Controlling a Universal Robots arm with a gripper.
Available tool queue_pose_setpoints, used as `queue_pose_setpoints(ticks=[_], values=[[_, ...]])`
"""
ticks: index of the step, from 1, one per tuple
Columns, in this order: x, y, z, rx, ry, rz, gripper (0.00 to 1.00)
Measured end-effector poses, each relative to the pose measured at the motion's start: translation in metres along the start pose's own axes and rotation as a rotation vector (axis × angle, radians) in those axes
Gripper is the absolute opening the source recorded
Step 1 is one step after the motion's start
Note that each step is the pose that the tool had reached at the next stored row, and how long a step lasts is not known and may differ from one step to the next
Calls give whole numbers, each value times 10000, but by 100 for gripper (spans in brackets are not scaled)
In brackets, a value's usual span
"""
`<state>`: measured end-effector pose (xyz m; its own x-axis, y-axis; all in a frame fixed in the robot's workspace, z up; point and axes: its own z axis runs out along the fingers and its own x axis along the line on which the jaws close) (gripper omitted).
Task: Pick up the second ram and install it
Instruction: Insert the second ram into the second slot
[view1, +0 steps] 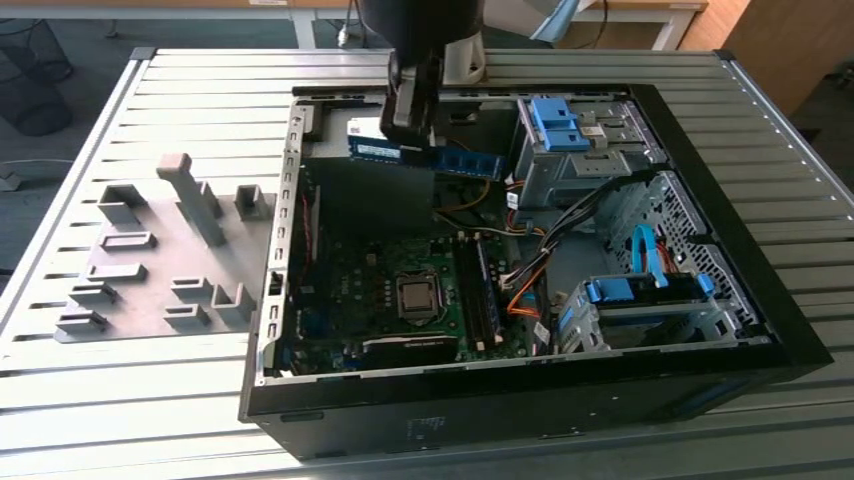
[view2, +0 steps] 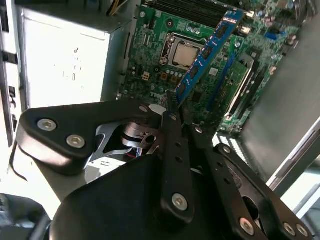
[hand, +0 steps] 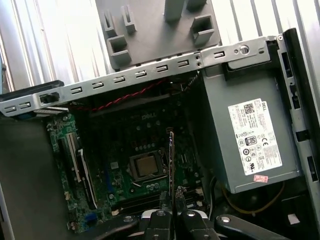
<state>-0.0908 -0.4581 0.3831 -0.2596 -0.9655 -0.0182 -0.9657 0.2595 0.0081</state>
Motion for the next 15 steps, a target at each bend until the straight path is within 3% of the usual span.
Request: queue_pose_setpoints(ticks=[7, 15], values=[[35, -10, 16, 8, 0, 353, 14], [36, -11, 56, 43, 30, 1652, 14]])
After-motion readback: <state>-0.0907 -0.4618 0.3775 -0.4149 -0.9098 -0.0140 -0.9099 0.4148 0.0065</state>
